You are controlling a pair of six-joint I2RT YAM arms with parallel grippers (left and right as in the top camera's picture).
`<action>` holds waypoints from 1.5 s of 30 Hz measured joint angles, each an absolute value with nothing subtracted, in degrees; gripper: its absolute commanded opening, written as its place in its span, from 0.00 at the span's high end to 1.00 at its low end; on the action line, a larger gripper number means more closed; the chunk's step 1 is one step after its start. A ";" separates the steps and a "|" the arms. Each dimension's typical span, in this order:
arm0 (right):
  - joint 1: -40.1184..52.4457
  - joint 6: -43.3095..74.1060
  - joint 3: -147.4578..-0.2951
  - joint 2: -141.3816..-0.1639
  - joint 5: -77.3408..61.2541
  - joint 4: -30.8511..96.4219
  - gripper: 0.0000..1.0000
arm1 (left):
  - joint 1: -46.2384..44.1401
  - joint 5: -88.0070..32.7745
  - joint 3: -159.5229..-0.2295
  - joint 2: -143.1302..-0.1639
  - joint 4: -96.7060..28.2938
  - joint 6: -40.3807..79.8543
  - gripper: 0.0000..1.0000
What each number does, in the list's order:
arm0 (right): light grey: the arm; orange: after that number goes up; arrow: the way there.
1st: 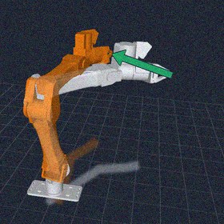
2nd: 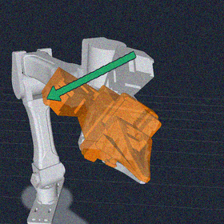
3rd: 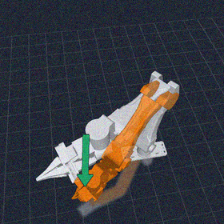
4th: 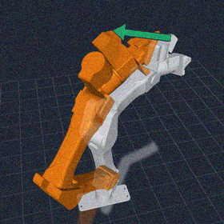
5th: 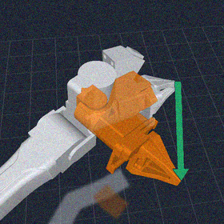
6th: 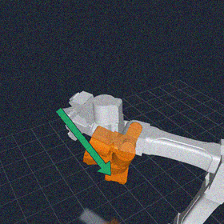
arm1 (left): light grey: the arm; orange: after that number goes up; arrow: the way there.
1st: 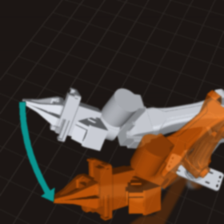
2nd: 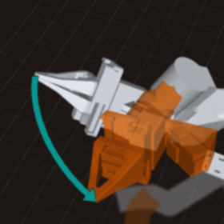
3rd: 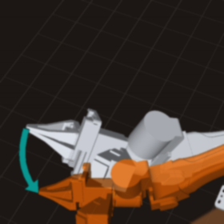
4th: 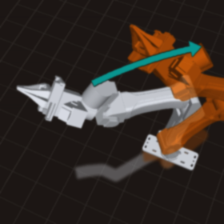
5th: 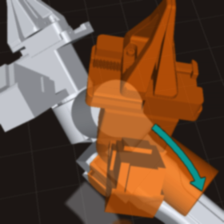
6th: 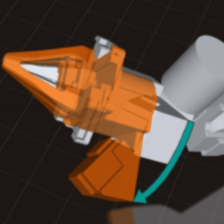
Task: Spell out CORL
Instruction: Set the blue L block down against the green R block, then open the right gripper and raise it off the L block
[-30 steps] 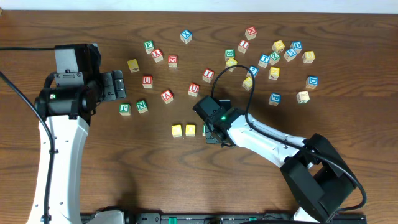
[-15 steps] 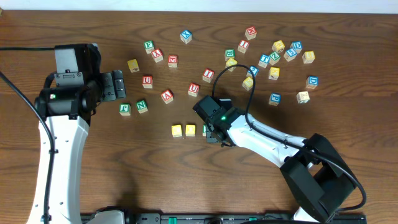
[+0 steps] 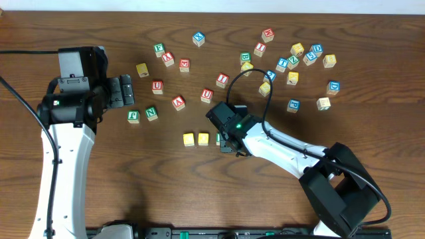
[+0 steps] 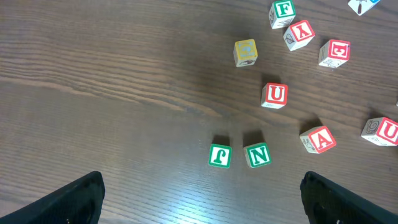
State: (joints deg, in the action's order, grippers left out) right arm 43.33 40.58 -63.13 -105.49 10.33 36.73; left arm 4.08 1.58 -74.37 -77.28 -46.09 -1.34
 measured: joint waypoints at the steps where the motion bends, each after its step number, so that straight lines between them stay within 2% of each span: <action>1: 43.33 40.58 -63.13 -105.49 10.33 36.73 0.57 | 4.08 1.58 -74.37 -77.28 -46.09 -1.34 0.01; 15: 43.33 40.53 -64.03 -105.49 10.28 39.38 0.60 | 4.08 1.58 -74.37 -77.28 -46.09 -1.34 0.01; 35: 43.09 39.18 -75.00 -105.49 15.49 48.12 0.60 | 4.08 1.58 -74.37 -77.28 -46.09 -1.37 0.01; 40: 41.21 39.40 -75.07 -105.49 18.02 50.37 0.65 | 4.08 1.61 -74.37 -77.28 -46.09 -1.37 0.01; 45: 37.95 40.23 -75.07 -105.49 19.99 54.04 0.83 | 4.08 1.58 -74.37 -77.28 -46.09 -1.34 0.01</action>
State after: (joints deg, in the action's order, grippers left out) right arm 37.95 40.23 -75.07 -105.49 19.99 54.04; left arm 4.08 1.58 -74.37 -77.28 -46.09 -1.34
